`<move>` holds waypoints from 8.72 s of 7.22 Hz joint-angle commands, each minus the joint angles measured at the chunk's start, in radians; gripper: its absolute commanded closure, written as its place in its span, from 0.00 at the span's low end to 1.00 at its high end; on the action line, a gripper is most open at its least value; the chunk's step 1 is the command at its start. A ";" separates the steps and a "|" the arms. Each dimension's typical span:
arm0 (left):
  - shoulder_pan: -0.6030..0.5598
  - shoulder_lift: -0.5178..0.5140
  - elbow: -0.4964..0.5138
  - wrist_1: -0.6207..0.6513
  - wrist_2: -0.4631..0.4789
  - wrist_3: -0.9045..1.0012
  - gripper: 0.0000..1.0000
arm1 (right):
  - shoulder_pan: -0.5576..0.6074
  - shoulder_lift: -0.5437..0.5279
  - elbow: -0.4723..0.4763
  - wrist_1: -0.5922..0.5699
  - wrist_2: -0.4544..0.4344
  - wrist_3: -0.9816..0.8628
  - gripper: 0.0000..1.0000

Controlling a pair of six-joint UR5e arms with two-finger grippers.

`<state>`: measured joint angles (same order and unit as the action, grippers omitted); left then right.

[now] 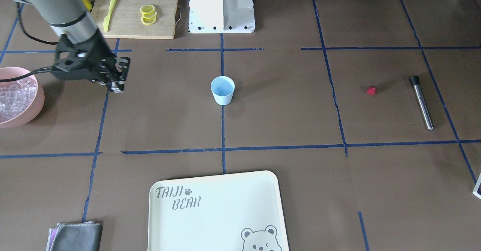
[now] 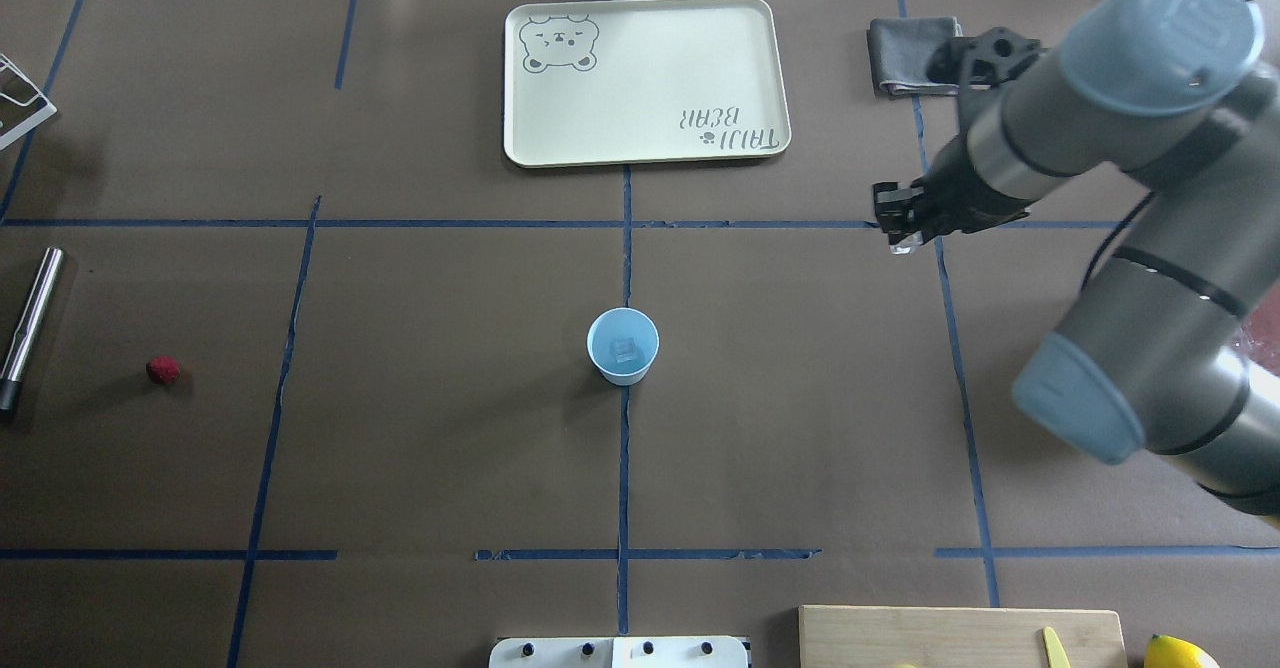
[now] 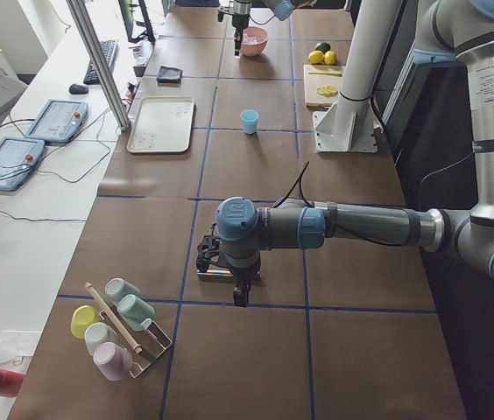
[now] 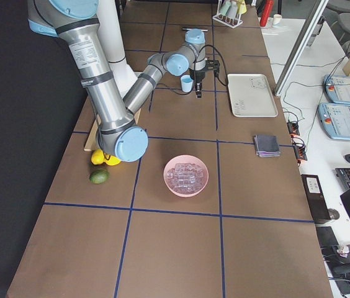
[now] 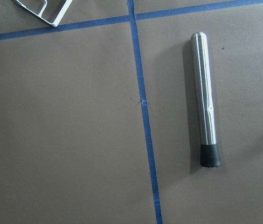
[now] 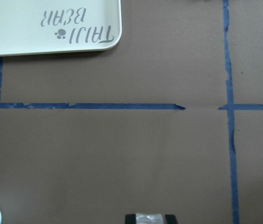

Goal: Mash ice and strawberries in cup
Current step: 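Carry the ice cube with the right gripper over the cup, then release the cube into the cup and move the right gripper back to the bowl, then grasp a third ice cube with the right gripper and lift it, then carry the ice cube with the right gripper over the cup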

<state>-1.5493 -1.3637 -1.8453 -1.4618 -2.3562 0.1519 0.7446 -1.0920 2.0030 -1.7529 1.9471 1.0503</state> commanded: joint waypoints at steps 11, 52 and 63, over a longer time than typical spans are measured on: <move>0.000 0.000 0.001 0.005 -0.002 0.000 0.00 | -0.347 0.363 -0.363 0.043 -0.293 0.344 0.01; 0.002 0.015 -0.002 0.000 -0.005 0.000 0.00 | 0.075 -0.107 -0.015 0.125 0.111 -0.110 1.00; 0.003 0.014 0.001 -0.002 -0.005 0.002 0.00 | -0.320 0.288 -0.290 0.127 -0.237 0.329 0.44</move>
<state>-1.5463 -1.3499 -1.8434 -1.4634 -2.3614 0.1533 0.4295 -0.8044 1.7164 -1.6272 1.7124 1.3764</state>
